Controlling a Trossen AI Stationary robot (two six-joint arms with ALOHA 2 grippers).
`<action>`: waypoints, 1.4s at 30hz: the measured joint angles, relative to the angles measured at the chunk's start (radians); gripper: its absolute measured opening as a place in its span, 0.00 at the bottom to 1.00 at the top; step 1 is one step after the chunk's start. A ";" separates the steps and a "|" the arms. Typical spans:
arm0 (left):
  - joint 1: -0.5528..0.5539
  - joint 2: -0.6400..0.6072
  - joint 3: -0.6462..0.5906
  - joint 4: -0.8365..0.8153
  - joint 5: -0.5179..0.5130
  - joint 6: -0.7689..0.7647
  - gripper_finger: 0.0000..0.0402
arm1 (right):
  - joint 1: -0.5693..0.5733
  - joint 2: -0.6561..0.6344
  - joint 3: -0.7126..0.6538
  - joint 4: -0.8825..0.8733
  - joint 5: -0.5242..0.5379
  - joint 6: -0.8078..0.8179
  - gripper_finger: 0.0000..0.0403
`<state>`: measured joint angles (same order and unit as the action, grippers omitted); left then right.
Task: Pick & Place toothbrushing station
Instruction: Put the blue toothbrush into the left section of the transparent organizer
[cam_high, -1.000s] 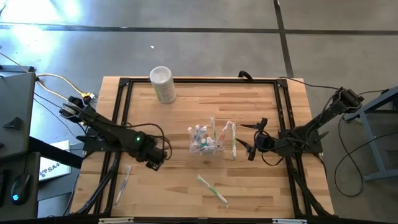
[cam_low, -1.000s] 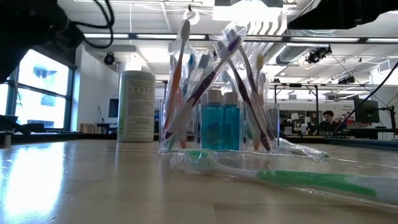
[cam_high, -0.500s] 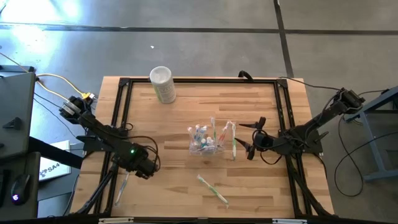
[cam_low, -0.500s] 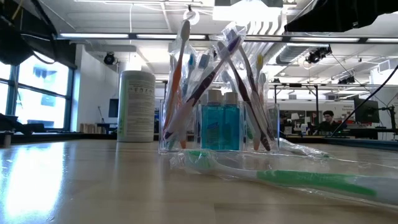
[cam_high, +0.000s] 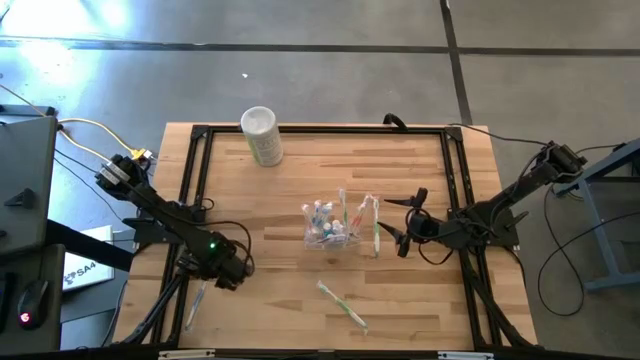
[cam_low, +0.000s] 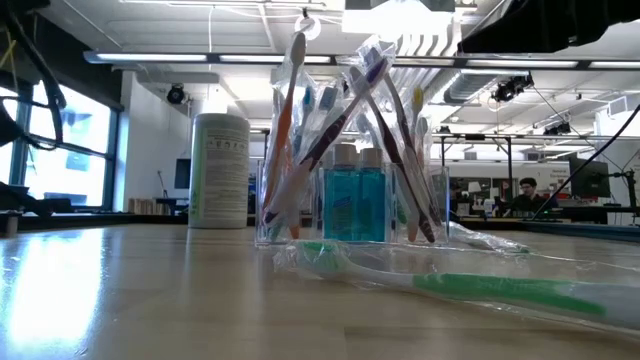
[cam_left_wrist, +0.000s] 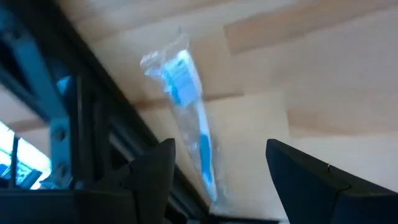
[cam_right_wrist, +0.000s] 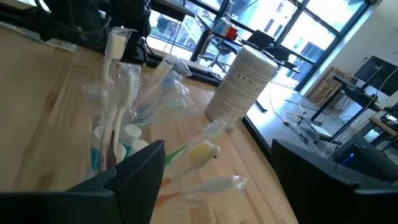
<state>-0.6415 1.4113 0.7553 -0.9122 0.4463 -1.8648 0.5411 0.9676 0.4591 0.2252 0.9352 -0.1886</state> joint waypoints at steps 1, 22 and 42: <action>0.000 0.000 -0.016 0.022 -0.002 -0.003 0.61 | 0.000 0.000 0.000 -0.003 0.000 0.001 0.71; 0.000 -0.002 -0.218 0.298 0.118 -0.063 0.50 | 0.000 0.000 0.000 -0.043 0.000 0.012 0.71; 0.176 -0.001 -0.175 0.215 -0.064 0.299 0.02 | 0.000 0.000 0.000 -0.108 -0.001 0.084 0.71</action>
<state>-0.4654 1.4107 0.5803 -0.6969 0.3820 -1.5658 0.5407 0.9676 0.4591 0.1167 0.9342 -0.1051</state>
